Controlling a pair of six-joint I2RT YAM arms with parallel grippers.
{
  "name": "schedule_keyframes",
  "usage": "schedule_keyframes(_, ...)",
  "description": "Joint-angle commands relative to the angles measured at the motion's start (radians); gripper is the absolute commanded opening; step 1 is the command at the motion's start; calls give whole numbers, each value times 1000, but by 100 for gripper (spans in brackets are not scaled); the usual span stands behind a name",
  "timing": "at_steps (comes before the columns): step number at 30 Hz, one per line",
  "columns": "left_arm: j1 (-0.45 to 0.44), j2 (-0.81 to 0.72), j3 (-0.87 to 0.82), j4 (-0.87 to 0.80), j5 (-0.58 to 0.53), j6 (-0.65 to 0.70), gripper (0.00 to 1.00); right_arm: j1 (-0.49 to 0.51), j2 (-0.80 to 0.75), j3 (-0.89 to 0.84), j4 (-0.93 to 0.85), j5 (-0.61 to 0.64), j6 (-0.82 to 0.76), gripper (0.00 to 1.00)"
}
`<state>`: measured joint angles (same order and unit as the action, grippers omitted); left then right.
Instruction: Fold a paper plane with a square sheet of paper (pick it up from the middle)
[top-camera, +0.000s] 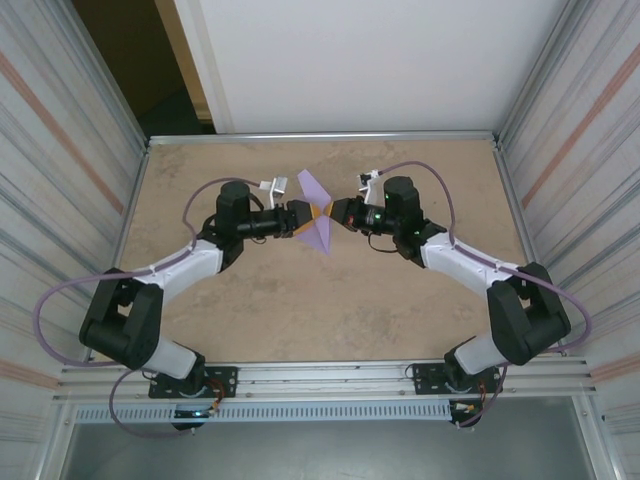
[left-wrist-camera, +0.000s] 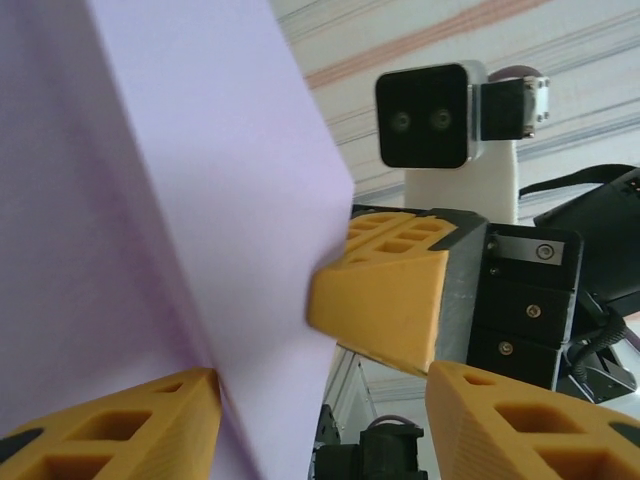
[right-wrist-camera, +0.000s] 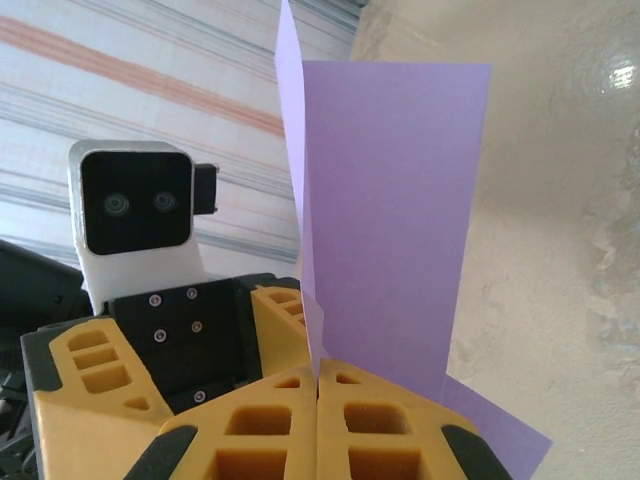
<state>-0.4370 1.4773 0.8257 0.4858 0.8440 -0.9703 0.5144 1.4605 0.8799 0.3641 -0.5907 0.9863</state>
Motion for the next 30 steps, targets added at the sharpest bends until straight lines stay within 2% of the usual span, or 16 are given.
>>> schedule_keyframes(1, -11, 28, 35, 85, 44, -8, 54, -8, -46, -11, 42, 14, 46, 3)
schedule_keyframes(18, -29, 63, 38, 138, 60, -26, 39, -20, -62, -39, 87, 5, 98, 6)
schedule_keyframes(30, -29, 78, 44, 152, 52, -40, 22, -26, -57, -41, 78, -6, 106, 13)
